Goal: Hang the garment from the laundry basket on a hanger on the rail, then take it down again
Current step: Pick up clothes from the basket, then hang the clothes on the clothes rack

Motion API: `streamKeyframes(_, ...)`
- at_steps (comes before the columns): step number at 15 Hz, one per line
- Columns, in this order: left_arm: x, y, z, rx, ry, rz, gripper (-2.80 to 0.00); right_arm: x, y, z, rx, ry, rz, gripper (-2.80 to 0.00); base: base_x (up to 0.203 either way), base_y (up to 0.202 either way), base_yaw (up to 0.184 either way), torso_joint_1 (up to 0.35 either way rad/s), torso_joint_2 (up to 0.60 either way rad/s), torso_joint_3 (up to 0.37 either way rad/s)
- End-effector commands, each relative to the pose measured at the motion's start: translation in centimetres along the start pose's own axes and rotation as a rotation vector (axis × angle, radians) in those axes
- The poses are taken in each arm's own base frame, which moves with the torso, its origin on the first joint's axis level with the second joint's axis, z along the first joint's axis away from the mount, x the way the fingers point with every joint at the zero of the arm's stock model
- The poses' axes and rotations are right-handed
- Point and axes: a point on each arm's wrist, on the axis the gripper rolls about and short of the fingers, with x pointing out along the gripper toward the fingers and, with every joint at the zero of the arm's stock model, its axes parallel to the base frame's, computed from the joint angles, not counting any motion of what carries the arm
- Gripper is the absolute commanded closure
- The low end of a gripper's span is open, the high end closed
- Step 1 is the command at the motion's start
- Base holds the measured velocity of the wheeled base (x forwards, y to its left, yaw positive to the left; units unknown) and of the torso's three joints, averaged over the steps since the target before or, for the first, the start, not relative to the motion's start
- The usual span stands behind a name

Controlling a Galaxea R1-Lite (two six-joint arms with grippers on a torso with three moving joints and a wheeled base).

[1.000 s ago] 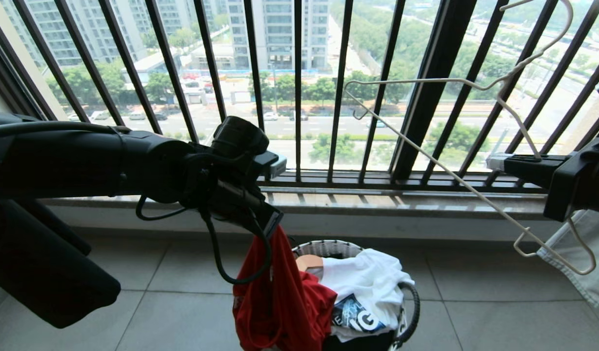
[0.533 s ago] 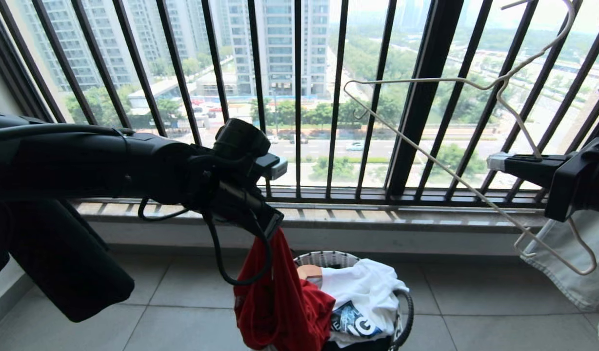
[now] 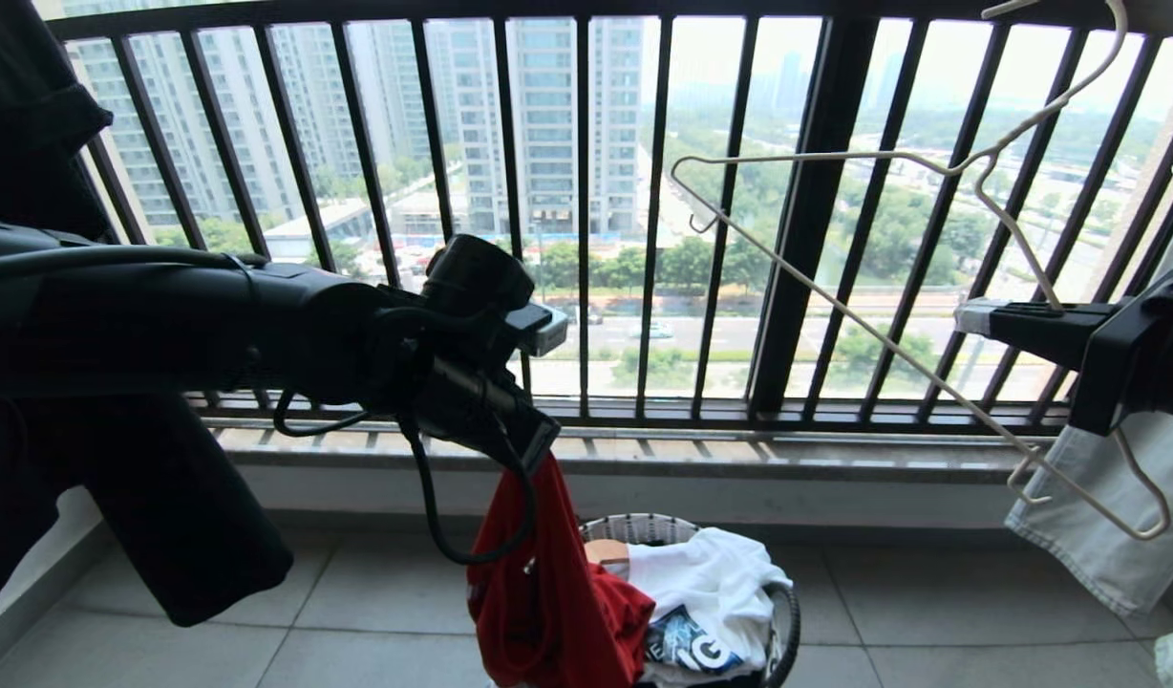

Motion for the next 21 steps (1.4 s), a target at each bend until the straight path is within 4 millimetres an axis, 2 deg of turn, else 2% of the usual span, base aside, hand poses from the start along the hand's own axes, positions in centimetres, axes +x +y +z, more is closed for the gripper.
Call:
streamKeyframes(1,0.1,0.0,0.0,0.000,0.003,0.001,0.00,0.1,0.0,0.0,-0.001,0.001,0.002,0.00,0.000,0.000,0.000,0.003,0.00,0.038)
streamKeyframes(5,0.1,0.2,0.2,-0.008,-0.021,0.007,0.00,0.2,0.0,-0.2,-0.001,0.009,0.002,0.00,0.000,0.000,0.000,0.000,0.00,0.000)
streamKeyframes(9,-0.2,1.5,1.1,-0.046,-0.113,0.039,0.00,0.2,0.1,-0.7,-0.013,0.048,0.011,0.00,0.000,0.000,0.000,0.000,0.00,0.000)
streamKeyframes(13,-0.9,3.1,1.3,-0.072,-0.141,0.076,0.00,-0.2,0.7,-2.6,-0.084,0.223,0.080,0.00,0.000,0.000,0.000,0.000,0.00,0.000)
streamKeyframes(17,-0.7,3.3,1.3,-0.076,-0.141,0.082,0.00,0.0,2.8,-3.9,-0.098,0.349,0.240,0.00,0.000,0.000,0.000,0.000,0.00,0.000)
streamKeyframes(21,-0.4,3.4,1.3,-0.077,-0.160,0.085,0.00,1.6,4.5,-5.0,-0.095,0.428,0.371,0.00,0.000,0.000,0.000,0.000,0.00,0.000)
